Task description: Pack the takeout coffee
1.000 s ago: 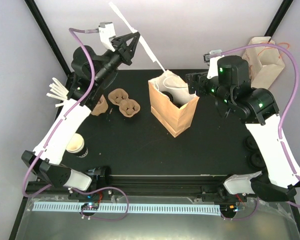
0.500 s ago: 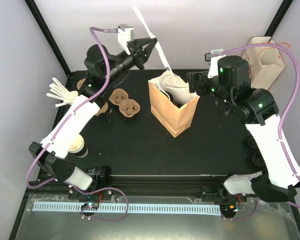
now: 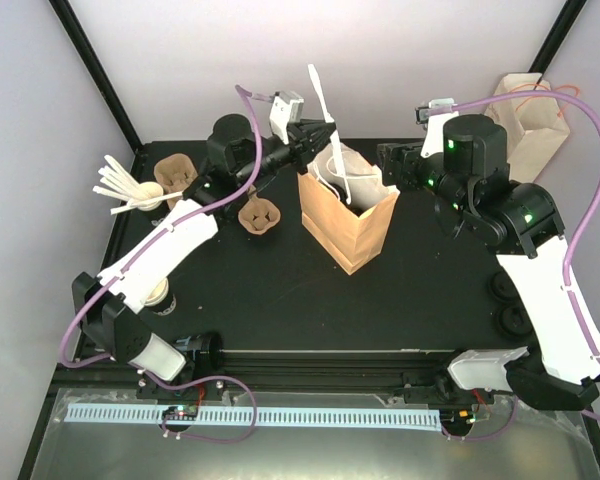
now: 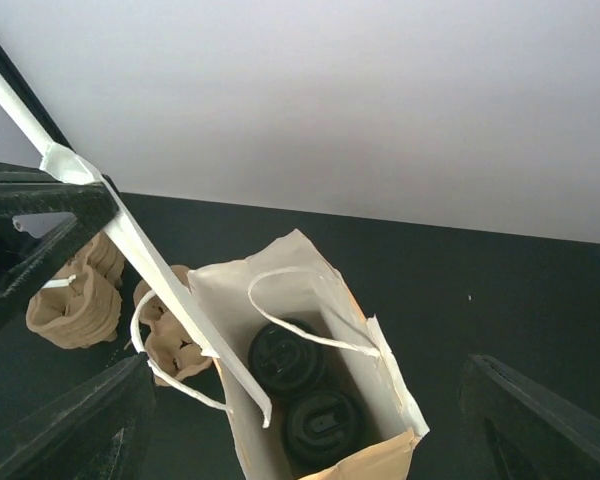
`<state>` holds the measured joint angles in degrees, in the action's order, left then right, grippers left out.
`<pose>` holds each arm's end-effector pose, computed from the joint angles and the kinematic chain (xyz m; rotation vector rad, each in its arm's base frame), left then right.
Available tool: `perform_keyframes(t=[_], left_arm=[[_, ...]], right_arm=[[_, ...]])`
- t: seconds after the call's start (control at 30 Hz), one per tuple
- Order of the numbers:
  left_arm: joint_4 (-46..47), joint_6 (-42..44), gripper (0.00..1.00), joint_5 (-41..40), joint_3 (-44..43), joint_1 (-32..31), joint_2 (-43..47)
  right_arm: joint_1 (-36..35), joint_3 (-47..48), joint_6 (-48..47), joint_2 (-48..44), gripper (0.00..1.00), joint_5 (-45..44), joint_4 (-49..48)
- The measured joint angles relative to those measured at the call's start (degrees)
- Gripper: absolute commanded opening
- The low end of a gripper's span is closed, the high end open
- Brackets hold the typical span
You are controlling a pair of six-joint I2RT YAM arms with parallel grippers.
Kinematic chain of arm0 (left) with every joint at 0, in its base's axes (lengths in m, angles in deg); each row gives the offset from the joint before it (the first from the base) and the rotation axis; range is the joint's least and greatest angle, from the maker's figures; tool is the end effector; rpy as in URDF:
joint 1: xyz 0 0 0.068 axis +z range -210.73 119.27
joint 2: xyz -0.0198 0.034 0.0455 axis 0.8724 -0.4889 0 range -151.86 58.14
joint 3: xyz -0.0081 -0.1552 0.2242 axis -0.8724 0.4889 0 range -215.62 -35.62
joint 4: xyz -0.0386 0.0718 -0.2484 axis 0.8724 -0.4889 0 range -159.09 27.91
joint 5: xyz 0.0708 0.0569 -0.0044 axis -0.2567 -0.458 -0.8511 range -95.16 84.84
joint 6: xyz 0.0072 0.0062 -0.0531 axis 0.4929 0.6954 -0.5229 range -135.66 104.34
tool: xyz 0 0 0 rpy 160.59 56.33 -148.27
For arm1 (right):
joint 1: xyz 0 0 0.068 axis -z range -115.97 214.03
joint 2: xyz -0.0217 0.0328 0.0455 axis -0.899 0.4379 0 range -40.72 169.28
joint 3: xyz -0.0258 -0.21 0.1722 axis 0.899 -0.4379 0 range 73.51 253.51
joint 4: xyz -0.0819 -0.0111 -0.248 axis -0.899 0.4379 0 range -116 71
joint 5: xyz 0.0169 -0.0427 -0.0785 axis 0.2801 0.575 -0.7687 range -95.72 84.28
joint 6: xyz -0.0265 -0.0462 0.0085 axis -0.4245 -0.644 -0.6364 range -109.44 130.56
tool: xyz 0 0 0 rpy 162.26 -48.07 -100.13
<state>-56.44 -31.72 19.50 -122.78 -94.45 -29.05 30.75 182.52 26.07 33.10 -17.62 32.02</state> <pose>0.2894 -0.2111 0.4474 0.5968 1.4490 -1.0093 0.1816 0.1104 0.5150 -0.1699 1.9698 0.3537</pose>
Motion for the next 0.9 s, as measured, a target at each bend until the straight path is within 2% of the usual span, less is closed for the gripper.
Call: perform_keyframes(t=[0.1,0.13,0.17,0.23,0.27,0.37,0.47,0.67,0.8,0.9], left_arm=[[1.9,0.0,0.07,-0.1,0.3,-0.6,-0.7],[2.3,0.0,0.14,-0.2,0.3,-0.8,-1.0],[2.9,0.0,0.35,-0.3,0.3,-1.0,-1.4],[3.5,0.0,0.84,-0.7,0.2,-1.3,-2.2],[3.4,0.1,0.97,-0.9,-0.1,-1.5,-2.6],[1.6,1.0,0.99,-2.1,-1.6,-2.0,-4.4],[-1.5,2.6,0.99,-4.2,-1.8,-2.1,-4.2],[-10.0,6.0,0.99,-11.1,-2.0,-2.0,0.7],[-18.7,5.3,0.99,-17.0,-5.6,-1.6,4.2],[-26.4,0.8,0.99,-19.2,-9.2,1.2,5.9]], right_arm=[[0.0,-0.1,0.0,-0.1,0.85,0.0,-0.2],[0.0,-0.2,0.0,-0.2,0.85,0.0,-0.2],[0.0,-0.2,0.0,-0.2,0.85,0.0,-0.2],[0.0,-0.2,0.0,-0.2,0.85,0.0,-0.2],[0.0,-0.2,0.0,-0.3,0.85,0.0,-0.2],[0.0,-0.2,0.0,-0.3,0.86,-0.1,-0.2],[0.0,-0.3,-0.1,-0.3,0.91,-0.3,-0.2],[0.0,-0.9,0.0,0.7,0.91,-0.9,-0.2],[0.1,1.9,0.3,5.2,0.92,0.1,2.0],[0.3,6.1,1.2,11.0,0.92,0.9,5.3]])
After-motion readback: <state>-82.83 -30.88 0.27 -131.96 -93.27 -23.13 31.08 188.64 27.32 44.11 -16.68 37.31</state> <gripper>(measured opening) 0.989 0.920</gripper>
